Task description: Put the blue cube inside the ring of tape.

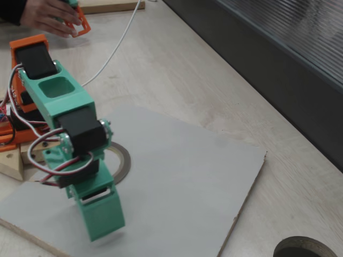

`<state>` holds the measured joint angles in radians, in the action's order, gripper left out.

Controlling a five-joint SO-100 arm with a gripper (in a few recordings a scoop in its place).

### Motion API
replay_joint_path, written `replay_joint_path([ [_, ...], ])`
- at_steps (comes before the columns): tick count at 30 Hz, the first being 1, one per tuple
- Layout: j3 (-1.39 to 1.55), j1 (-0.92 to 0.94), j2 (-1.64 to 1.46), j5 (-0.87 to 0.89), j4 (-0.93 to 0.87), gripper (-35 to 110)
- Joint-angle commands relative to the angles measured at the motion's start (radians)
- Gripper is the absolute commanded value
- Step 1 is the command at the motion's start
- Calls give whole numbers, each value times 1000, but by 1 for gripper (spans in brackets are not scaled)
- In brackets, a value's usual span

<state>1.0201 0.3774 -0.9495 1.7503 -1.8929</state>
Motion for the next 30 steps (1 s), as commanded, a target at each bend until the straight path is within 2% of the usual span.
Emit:
replay_joint_path([
  [1, -11, -11, -37, 9, -11, 78],
  [15, -6, -3, -28, 8, -17, 77],
  [25, -12, -5, -37, 9, -5, 54],
  [30, -14, -9, -37, 9, -5, 49],
])
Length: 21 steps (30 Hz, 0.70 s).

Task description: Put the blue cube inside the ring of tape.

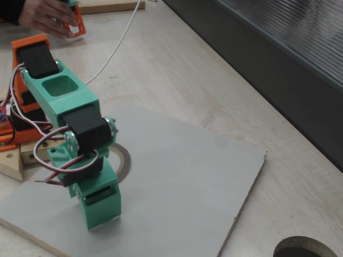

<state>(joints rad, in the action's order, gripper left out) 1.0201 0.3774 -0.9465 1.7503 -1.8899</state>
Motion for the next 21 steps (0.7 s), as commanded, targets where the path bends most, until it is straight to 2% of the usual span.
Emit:
replay_joint_path([
  [1, -14, -9, -41, 8, -8, 48],
  [9, -14, -9, -41, 5, 2, 48],
  [16, -14, -11, -41, 5, 137, 48],
  [21, -14, -11, -41, 5, 147, 41],
])
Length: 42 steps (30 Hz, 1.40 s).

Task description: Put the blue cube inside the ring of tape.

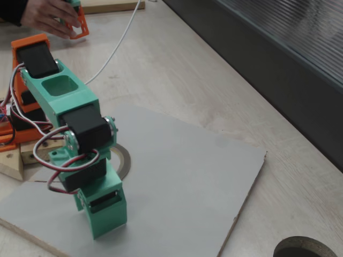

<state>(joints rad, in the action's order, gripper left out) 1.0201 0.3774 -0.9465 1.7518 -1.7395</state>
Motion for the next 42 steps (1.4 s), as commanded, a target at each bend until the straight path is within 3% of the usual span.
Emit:
replay_joint_path([
  [1, -14, -11, -41, 3, -3, 39],
  [15, -14, -9, -43, 11, -2, 4],
  [31, -18, -5, -57, 12, -2, 3],
  [42, -178, -3, -199, 6, -15, 3],
])
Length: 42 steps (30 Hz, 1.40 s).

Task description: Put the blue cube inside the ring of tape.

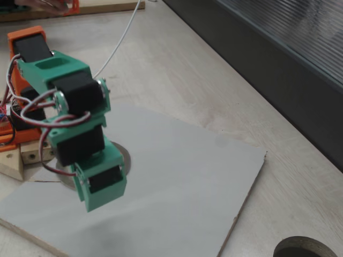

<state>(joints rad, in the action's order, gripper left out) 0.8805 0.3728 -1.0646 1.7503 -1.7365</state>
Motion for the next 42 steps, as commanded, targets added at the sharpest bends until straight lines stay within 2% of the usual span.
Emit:
replay_joint_path([
  [1, -38, 2, -92, 8, -18, 3],
  [17, -25, -6, -127, 14, -28, 3],
  [26, -25, -11, -127, 14, -206, 3],
  [33, -25, -161, -129, 14, -206, 3],
  [42, -25, -175, -129, 14, -207, 3],
])
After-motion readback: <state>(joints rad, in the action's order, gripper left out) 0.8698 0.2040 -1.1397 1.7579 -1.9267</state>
